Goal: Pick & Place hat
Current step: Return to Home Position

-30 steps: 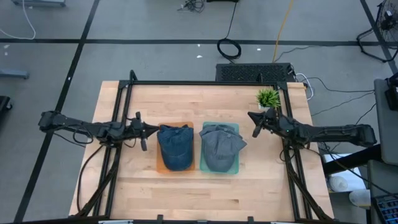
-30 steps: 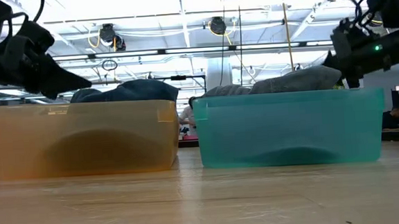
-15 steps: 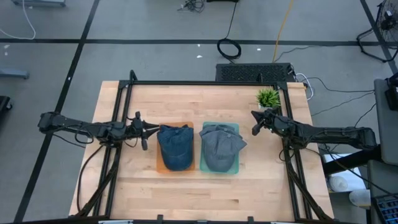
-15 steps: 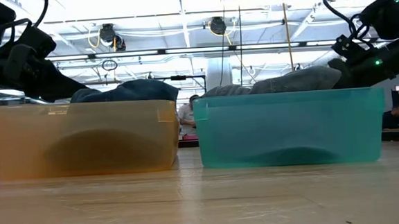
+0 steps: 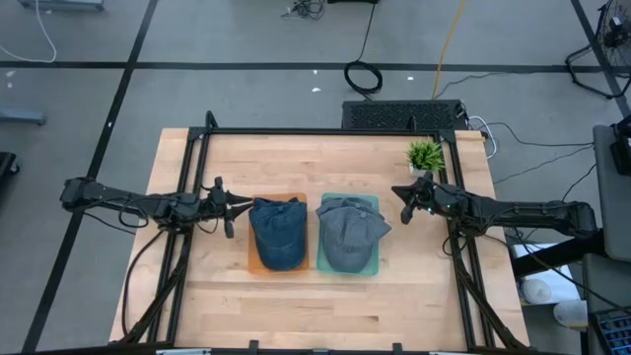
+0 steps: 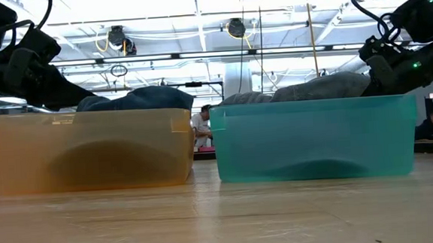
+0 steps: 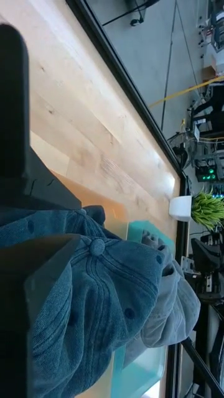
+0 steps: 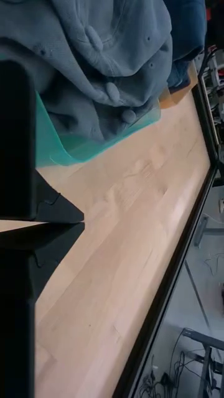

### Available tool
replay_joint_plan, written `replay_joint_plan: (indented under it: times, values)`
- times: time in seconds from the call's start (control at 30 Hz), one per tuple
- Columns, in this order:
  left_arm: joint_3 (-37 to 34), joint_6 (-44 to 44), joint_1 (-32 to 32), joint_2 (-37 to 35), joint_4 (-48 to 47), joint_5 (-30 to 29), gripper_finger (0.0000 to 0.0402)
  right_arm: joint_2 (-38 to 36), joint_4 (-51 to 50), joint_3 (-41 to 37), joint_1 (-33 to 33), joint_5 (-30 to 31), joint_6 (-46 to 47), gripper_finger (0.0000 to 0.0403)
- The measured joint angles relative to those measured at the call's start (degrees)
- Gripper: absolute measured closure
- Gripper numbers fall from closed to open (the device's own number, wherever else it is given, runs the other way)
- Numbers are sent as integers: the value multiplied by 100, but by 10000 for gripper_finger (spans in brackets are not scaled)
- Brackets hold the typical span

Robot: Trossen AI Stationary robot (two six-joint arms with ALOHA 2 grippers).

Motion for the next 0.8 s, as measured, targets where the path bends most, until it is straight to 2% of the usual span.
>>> replay_joint_plan:
  times: [0.27, 0.6, 0.8]
  values:
    - [0, -2, 0, -1, 5, 0, 336, -2, 66, 0, 0, -2, 9, 403]
    - [0, -4, 0, -1, 9, 2, 328, -4, 75, 0, 0, -4, 9, 403]
    - [0, -4, 0, -1, 11, 2, 337, -2, 86, 0, 0, -4, 9, 403]
